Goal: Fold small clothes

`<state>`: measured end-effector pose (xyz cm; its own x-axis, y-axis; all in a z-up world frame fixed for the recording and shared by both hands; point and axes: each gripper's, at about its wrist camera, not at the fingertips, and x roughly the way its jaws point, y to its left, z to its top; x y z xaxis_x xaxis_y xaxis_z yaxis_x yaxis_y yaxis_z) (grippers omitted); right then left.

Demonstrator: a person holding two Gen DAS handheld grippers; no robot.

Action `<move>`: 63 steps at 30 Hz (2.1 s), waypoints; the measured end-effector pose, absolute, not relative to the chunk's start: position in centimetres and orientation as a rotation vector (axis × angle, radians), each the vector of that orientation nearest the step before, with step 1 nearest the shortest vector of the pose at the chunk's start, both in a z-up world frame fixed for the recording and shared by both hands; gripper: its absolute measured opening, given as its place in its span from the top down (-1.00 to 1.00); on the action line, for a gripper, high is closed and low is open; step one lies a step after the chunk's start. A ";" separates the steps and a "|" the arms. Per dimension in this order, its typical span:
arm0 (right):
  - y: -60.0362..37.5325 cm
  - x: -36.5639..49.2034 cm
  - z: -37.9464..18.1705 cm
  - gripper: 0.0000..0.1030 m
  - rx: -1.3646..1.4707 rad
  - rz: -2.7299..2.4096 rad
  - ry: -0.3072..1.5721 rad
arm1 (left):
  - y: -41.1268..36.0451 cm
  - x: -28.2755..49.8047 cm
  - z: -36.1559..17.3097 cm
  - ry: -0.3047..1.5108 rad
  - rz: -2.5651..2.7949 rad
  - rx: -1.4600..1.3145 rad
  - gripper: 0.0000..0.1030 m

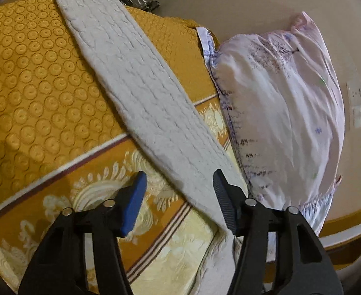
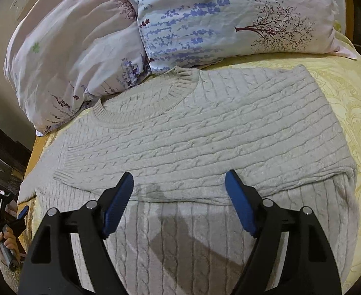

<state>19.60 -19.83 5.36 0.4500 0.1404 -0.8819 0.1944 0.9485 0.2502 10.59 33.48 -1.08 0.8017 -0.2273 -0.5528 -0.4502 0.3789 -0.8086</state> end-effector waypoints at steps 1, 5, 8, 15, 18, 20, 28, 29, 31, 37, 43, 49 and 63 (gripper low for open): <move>-19.9 19.5 5.4 -0.51 0.341 -0.034 1.108 | 33.7 10.9 -1.1 0.659 0.164 -1.211 -0.12; -20.0 19.4 5.4 -0.51 0.362 -0.029 1.103 | 34.5 11.9 -1.2 0.651 0.186 -1.245 0.04; -20.2 19.3 5.5 -0.51 0.374 -0.024 1.100 | 35.0 12.5 -1.7 0.656 0.208 -1.249 0.38; -20.9 18.9 5.9 -0.51 0.418 -0.005 1.087 | 32.9 13.2 1.3 0.581 0.193 -1.080 0.87; -21.1 18.6 6.2 -0.51 0.429 -0.002 1.079 | 31.3 14.0 3.7 0.545 0.127 -0.996 0.88; -21.3 18.5 6.3 -0.51 0.434 -0.004 1.074 | 28.8 14.9 5.9 0.525 0.041 -0.923 0.89; -22.3 17.4 6.9 -0.51 0.442 -0.029 1.048 | 12.9 18.7 9.5 0.579 -0.304 -0.572 0.89; -22.4 17.3 7.1 -0.51 0.436 -0.034 1.042 | 10.6 19.0 9.1 0.603 -0.335 -0.517 0.89; -22.7 17.0 7.3 -0.51 0.422 -0.046 1.035 | 5.8 19.4 7.7 0.680 -0.396 -0.395 0.89; -23.2 16.8 7.8 -0.51 0.389 -0.042 1.041 | -0.3 19.0 3.2 0.822 -0.416 -0.180 0.88; -19.4 17.7 9.3 -0.51 0.256 0.116 1.023 | 3.9 17.0 3.3 0.801 -0.432 -0.310 0.11; -9.6 19.2 11.2 -0.41 -0.045 0.428 0.939 | 10.6 17.6 1.8 0.839 -0.357 -0.567 0.11; 2.8 22.2 5.9 0.20 -0.559 0.615 0.921 | 15.7 18.2 -1.9 0.909 -0.285 -0.855 0.57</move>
